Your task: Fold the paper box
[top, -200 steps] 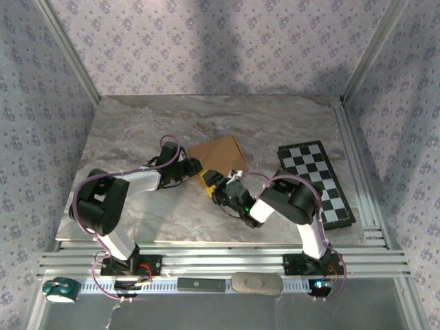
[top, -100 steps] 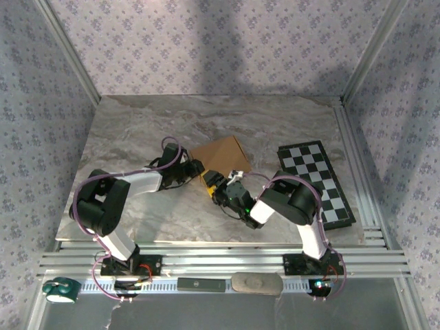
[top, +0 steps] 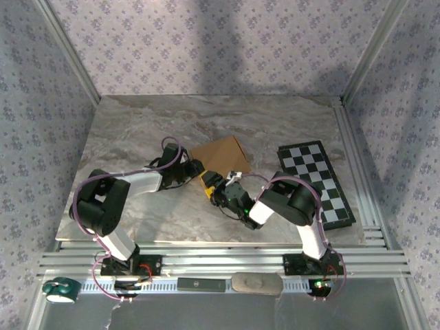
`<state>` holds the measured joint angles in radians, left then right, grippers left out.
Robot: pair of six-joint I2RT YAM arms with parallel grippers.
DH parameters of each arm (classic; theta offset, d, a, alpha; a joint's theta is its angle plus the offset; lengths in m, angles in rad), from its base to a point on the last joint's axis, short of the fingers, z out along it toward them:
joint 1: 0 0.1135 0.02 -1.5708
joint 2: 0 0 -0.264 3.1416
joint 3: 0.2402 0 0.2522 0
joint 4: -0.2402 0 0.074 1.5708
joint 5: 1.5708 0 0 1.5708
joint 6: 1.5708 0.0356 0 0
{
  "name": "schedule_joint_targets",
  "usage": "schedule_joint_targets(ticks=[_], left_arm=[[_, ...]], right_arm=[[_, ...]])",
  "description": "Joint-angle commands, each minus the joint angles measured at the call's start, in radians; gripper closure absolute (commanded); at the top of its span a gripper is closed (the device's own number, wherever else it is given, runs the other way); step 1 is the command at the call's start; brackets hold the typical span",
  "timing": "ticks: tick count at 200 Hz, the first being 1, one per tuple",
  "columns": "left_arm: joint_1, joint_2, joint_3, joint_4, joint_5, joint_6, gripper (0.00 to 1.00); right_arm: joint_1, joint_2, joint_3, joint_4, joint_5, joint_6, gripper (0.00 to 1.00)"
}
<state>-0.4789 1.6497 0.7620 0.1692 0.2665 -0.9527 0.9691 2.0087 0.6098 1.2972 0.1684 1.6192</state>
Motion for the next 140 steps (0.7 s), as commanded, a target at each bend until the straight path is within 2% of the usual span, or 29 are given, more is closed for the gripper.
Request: schedule_joint_targets(ticks=[1,58,79,88,107,129,140], left_arm=[[-0.006,-0.013,0.002,0.006,0.015,0.002,0.60],[-0.004,-0.042,0.008,-0.034,-0.011,0.024,0.59],[-0.004,-0.038,0.013,-0.036,-0.007,0.026,0.59],[-0.002,-0.036,0.016,-0.037,-0.006,0.028,0.59],[0.001,-0.032,0.020,-0.045,-0.004,0.032,0.59],[0.001,-0.028,0.026,-0.051,0.003,0.040,0.59],[0.002,-0.027,0.028,-0.051,0.003,0.042,0.59]], right_arm=[[-0.005,-0.012,-0.010,-0.016,0.016,-0.002,0.24],[0.007,-0.112,-0.078,-0.130,0.046,-0.068,0.27],[0.020,-0.177,-0.096,-0.210,0.045,-0.127,0.41],[0.027,-0.223,-0.088,-0.309,0.034,-0.185,0.45],[0.059,-0.334,-0.033,-0.648,0.051,-0.324,0.59],[0.128,-0.441,0.011,-0.955,0.200,-0.491,0.63],[0.141,-0.475,0.020,-1.027,0.251,-0.546,0.63]])
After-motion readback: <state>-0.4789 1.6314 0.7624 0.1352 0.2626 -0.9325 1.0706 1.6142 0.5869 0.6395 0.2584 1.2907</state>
